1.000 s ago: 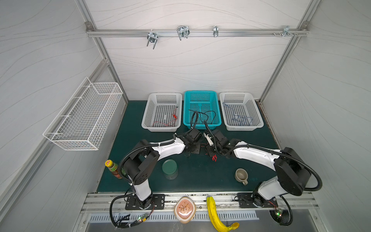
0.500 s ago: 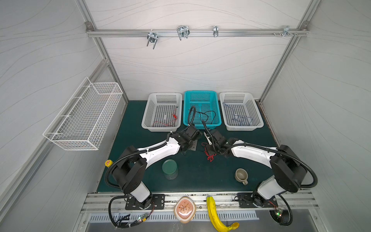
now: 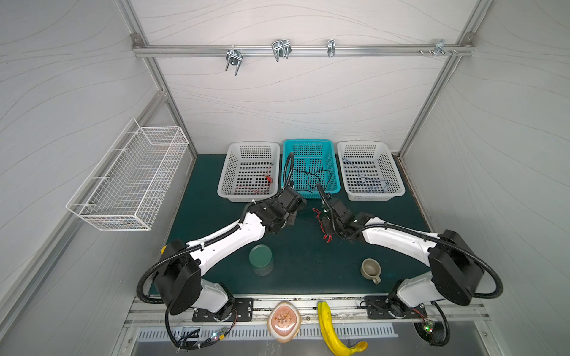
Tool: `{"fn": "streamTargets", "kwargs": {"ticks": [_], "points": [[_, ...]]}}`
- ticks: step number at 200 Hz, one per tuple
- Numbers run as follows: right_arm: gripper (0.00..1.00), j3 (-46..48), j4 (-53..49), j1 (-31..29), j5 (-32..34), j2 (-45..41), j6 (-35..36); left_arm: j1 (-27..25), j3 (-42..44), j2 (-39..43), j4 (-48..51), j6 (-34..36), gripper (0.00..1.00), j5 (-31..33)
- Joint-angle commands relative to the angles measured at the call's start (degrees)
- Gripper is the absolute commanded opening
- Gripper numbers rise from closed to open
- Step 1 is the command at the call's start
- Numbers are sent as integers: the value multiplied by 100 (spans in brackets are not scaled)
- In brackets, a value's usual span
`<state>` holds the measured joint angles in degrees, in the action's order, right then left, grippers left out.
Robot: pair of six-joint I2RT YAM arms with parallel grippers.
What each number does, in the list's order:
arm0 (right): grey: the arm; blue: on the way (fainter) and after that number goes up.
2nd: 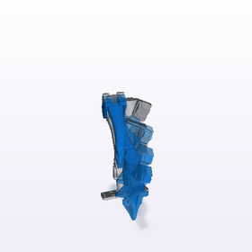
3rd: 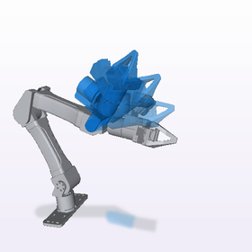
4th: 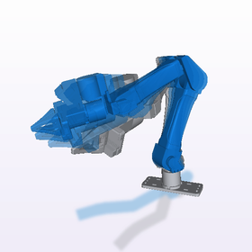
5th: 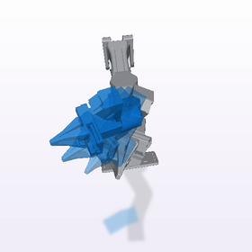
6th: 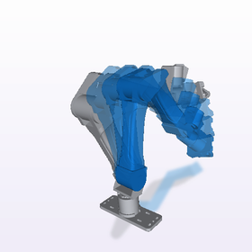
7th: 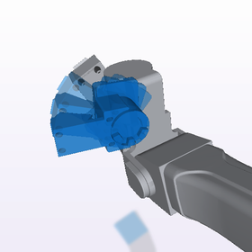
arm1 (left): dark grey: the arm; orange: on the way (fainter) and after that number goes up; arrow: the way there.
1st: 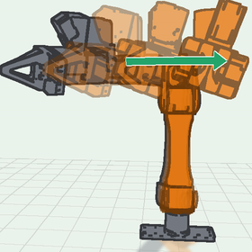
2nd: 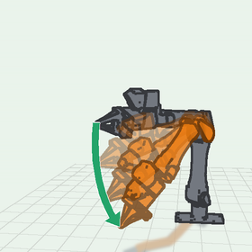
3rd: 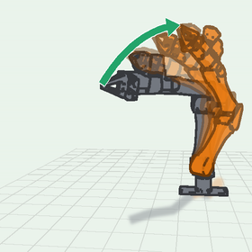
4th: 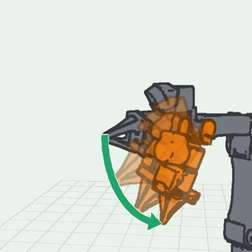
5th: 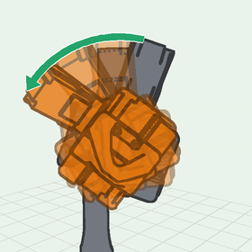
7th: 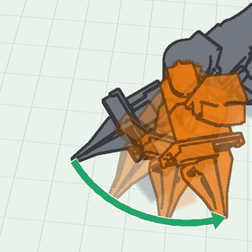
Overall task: Untangle the cables
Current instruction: 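Pull the black wire away with the left gripper while the right holds the red tangle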
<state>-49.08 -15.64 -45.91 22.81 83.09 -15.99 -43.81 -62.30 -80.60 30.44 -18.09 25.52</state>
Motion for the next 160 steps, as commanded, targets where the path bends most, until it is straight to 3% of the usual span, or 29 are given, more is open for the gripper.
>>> {"fn": "streamTargets", "kwargs": {"ticks": [1, 73, 160], "points": [[0, 118, -331, 212, 327, -204, -88, -17, -204, 313, 343, 163, 0, 696], [0, 223, -445, 551, 378, -359, -158, -6, -142, 1203, 358, 565, 0, 1268], [0, 300, -711, 1016, 553, -415, -334, 93, -126, 1704, 421, 780, 0, 1651]]}}
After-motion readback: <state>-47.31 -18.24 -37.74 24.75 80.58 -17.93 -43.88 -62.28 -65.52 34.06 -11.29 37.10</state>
